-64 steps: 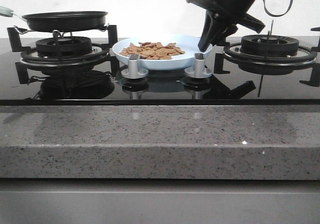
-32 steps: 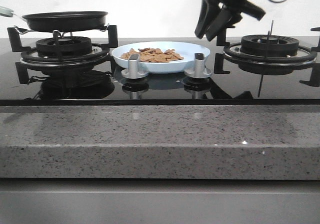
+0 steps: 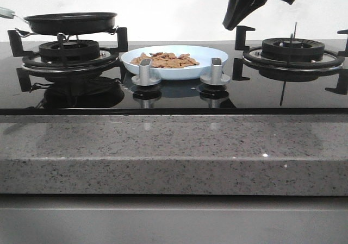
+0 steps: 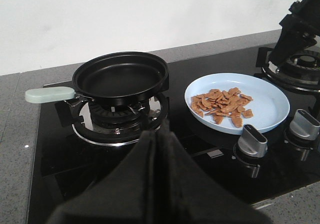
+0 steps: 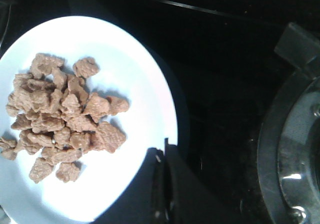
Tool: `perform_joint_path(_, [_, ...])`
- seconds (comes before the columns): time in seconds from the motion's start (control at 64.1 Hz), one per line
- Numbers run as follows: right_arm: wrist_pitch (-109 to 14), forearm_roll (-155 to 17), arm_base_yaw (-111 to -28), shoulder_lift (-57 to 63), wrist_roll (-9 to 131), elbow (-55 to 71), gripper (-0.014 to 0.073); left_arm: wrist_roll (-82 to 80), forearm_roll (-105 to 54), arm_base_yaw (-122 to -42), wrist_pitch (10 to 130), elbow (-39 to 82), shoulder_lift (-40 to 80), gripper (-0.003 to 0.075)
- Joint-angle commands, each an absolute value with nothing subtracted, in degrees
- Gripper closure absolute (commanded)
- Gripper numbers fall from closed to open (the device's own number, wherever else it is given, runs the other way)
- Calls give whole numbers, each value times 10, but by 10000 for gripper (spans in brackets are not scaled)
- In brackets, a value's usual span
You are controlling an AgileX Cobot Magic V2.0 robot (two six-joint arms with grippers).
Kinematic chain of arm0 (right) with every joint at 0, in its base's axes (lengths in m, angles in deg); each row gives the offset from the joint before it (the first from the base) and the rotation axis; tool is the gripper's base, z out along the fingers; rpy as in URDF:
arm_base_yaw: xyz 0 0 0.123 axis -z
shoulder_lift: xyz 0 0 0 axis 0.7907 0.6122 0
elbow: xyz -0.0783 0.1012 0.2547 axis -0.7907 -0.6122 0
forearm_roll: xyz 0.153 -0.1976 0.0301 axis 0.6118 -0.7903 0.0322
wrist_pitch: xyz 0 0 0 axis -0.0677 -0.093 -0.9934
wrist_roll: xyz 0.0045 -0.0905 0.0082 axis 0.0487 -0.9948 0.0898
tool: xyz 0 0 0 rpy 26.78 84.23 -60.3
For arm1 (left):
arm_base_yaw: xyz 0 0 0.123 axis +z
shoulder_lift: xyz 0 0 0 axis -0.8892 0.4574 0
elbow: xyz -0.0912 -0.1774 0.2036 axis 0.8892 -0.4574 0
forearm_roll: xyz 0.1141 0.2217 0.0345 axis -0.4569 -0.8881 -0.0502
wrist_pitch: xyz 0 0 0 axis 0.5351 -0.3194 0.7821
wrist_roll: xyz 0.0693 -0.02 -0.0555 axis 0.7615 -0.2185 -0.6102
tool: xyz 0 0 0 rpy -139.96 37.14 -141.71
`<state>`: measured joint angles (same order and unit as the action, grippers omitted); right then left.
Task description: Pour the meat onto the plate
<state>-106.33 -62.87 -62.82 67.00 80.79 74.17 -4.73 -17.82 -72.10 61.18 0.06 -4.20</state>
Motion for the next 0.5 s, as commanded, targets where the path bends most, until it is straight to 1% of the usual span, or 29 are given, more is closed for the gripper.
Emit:
perform_joint_path(0.0, [-1084,-626,-623,618,806,760,654,-53,-163,-725,651,16,-41,741])
perform_joint_path(0.312, [-1070,-732,-644,514,803,758,654,-53,-163,-725,651,16,-41,741])
perform_joint_path(0.484, [-1062,-741,-644,444,796,735,654,-53,-163,-725,651,16,-41,741])
